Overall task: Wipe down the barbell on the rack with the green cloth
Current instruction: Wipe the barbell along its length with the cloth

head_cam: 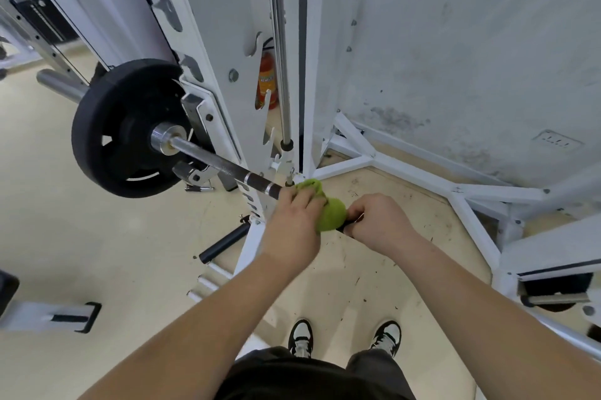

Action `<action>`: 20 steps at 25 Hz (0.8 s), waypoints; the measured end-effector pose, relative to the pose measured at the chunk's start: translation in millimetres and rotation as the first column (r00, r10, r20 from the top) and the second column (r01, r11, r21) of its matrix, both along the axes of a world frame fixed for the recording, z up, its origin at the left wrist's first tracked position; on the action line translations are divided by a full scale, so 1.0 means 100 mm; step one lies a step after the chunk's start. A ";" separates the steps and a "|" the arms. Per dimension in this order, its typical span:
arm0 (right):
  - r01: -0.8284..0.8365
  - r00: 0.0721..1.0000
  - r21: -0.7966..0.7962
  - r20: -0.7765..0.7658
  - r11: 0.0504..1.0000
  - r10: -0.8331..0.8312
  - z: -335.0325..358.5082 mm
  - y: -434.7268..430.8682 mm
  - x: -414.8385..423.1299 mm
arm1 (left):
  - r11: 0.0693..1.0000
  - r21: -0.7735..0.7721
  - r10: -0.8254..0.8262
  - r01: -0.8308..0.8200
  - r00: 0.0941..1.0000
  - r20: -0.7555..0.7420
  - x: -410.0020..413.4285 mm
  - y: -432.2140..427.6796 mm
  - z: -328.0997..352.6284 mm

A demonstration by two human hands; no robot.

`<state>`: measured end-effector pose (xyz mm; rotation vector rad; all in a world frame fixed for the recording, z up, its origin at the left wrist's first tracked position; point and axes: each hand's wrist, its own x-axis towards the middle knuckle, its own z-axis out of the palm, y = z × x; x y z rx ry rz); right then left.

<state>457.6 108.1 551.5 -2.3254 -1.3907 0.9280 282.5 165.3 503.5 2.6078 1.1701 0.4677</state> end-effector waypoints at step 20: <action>0.226 0.974 0.089 -0.045 0.970 -0.223 -0.08 -0.32 0.44 | 0.968 0.020 -0.251 0.251 0.967 0.035 0.35 -0.29 0.11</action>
